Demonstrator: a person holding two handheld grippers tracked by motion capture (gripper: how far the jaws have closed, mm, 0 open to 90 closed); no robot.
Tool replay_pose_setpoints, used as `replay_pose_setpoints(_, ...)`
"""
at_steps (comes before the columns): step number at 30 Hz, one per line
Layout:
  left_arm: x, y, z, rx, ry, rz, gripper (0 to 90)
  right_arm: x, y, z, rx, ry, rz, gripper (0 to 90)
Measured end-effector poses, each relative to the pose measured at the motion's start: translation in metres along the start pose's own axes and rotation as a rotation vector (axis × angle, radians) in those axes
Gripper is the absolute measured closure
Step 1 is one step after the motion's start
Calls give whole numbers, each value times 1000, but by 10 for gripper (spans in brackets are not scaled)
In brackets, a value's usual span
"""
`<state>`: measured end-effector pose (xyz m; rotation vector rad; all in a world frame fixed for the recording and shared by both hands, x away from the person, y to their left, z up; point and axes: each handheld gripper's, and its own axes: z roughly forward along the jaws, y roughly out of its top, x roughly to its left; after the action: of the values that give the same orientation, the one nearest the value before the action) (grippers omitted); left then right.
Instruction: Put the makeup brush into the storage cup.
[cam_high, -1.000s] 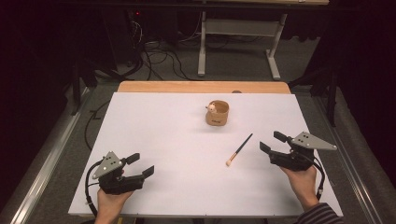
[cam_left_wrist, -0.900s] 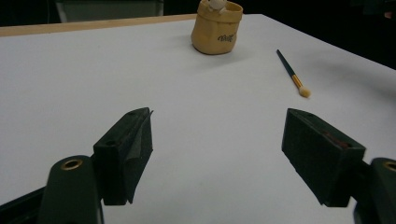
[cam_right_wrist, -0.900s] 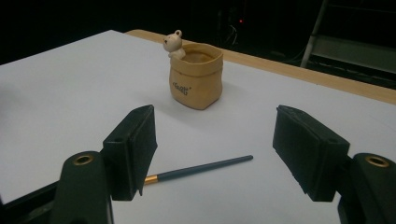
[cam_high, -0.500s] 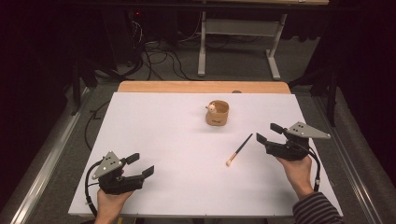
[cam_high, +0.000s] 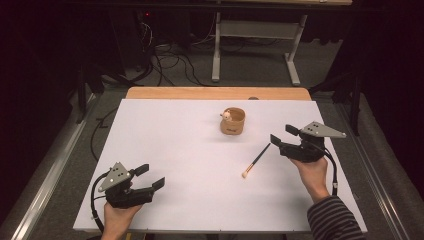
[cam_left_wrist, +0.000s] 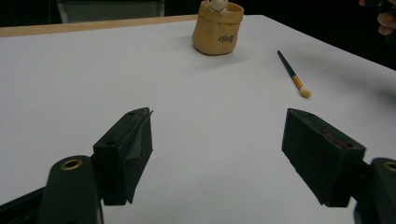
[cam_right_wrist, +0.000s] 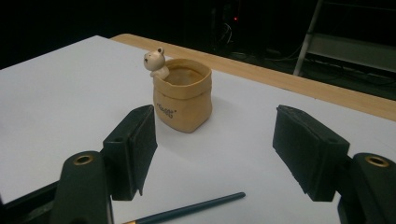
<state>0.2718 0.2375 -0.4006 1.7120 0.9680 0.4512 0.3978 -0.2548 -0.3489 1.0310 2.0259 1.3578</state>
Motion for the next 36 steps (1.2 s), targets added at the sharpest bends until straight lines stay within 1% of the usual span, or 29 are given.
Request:
replay_pose_setpoints(7,0,0,-1,-9,11,-1,254,-5,4,12,6,-13,15,321)
replay_pose_setpoints(11,0,0,-2,-10,11,-1,253,-5,8,19,7,-19,29,321)
replay_pose_setpoints(12,0,0,-2,-10,11,-1,253,-5,9,21,1,-17,23,322)
replay_pose_setpoints(14,0,0,-2,-11,10,-2,253,-5,10,24,4,-18,31,322)
replay_pose_setpoints(15,0,0,-2,-11,10,-2,253,-5,10,26,2,-20,25,321)
replay_pose_setpoints(16,0,0,-2,-13,10,-3,253,-5,10,28,2,-20,35,321)
replay_pose_setpoints(21,1,0,-2,-15,12,-6,250,-5,12,35,15,-26,34,321)
replay_pose_setpoints(30,1,0,-2,-14,10,-4,250,-7,14,34,38,-34,24,324)
replay_pose_setpoints(31,1,0,-2,-14,11,-4,249,-7,15,33,39,-35,15,324)
replay_pose_setpoints(36,1,0,-2,-13,13,-7,249,-9,15,32,58,-37,21,326)
